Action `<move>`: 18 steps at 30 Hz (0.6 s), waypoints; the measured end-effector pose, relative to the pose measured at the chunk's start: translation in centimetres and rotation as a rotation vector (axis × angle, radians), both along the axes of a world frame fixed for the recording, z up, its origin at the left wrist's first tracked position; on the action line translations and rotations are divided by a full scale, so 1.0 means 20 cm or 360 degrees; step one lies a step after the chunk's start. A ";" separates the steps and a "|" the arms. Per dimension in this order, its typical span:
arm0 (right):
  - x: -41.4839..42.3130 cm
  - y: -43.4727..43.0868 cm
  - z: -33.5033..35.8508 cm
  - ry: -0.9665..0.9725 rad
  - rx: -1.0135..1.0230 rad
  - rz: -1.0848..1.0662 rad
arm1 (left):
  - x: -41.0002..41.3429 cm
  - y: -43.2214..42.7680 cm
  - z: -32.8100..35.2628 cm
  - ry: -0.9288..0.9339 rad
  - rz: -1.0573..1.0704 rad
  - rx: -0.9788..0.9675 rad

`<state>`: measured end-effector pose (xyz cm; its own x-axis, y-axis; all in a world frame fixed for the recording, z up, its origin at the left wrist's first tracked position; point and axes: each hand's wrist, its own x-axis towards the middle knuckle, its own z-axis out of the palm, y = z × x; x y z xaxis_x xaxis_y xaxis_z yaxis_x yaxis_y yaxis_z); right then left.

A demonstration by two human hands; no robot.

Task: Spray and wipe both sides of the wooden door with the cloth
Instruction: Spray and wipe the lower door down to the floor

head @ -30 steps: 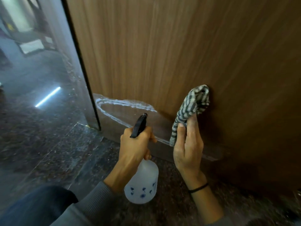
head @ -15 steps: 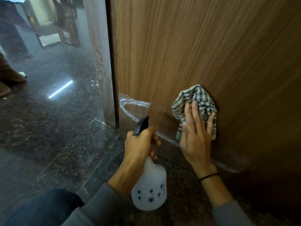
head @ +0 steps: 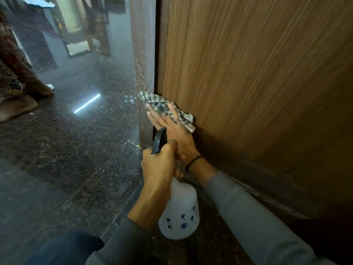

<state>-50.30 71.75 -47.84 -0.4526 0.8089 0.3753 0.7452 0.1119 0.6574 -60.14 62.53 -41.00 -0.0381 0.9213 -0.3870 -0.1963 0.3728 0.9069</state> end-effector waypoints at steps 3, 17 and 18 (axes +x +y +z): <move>0.01 -0.01 0.01 -0.0116 -0.0062 -0.0031 | 0.01 0.03 0.01 -0.0003 0.0037 0.0017; 0.56 -0.52 -0.04 -0.0039 -0.0092 -0.0094 | 0.07 0.04 -0.02 -0.0037 -0.0036 -0.0096; 0.52 -0.47 -0.04 -0.0041 -0.0077 -0.0073 | 0.06 0.04 -0.02 -0.0045 -0.0013 -0.0092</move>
<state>-40.00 62.32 -48.65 -0.4238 0.8459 0.3237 0.7330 0.1103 0.6713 -58.92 63.38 -41.36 -0.0192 0.8977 -0.4402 -0.2182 0.4259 0.8781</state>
